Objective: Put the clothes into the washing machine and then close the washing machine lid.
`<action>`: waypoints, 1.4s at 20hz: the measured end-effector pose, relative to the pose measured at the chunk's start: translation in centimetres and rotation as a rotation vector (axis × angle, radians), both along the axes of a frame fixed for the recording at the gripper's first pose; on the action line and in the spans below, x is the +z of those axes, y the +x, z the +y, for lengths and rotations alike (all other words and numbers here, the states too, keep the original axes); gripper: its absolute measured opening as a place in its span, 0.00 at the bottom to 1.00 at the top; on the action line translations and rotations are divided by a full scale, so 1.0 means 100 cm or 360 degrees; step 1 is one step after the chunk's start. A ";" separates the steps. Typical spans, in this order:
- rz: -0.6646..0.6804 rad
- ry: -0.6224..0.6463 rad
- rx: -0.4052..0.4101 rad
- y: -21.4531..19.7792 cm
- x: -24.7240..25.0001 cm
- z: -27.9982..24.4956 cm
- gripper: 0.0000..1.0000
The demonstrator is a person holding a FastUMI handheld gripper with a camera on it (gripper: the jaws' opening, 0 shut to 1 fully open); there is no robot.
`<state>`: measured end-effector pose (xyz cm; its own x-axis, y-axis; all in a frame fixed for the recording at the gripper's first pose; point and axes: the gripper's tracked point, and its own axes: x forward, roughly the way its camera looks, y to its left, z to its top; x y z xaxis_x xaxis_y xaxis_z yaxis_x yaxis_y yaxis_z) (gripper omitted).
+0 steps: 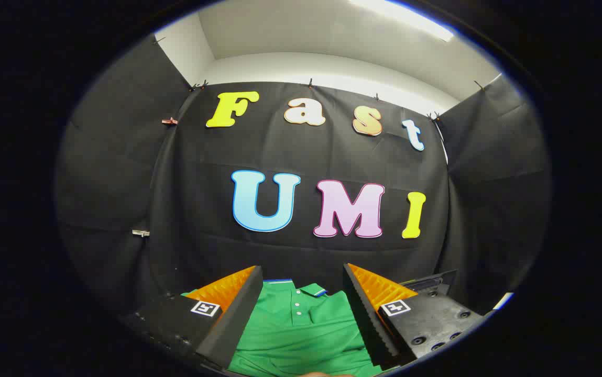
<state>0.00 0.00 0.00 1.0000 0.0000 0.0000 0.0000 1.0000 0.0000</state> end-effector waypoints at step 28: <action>0.0019 -0.0028 0.0127 -0.001 -0.005 0.004 0.95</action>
<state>-0.14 0.38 -0.48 0.9968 0.0794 -0.0125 -0.0796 0.9967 -0.0172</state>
